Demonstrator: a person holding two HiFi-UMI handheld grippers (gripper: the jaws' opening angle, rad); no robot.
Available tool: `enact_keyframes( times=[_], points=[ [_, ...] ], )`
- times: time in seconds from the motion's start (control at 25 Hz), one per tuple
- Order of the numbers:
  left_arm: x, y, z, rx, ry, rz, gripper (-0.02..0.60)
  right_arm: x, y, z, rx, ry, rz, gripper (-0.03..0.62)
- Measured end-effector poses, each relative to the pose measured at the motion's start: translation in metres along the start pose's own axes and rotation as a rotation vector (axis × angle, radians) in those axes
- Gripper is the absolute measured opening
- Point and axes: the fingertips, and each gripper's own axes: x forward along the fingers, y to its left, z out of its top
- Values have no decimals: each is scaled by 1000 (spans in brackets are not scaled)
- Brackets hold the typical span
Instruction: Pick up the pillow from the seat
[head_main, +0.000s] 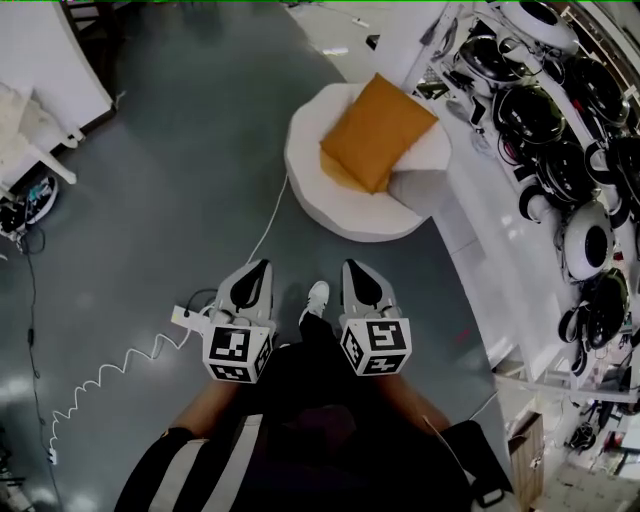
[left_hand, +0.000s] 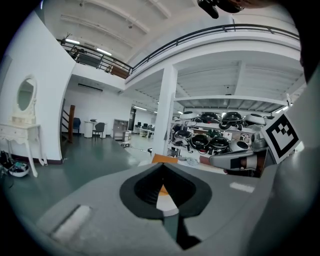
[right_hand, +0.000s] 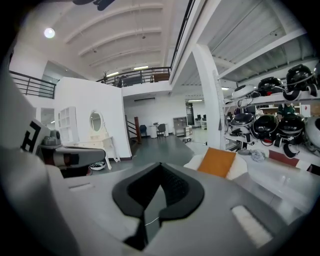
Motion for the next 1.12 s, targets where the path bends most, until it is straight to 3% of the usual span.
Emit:
enact_keyframes(
  times=[0.64, 1.12],
  points=[
    [178, -3, 42, 60, 77, -49, 5, 122, -116, 39, 56, 40, -10, 2],
    [250, -23, 57, 105, 103, -125, 5, 150, -172, 52, 79, 28, -66, 2]
  ],
)
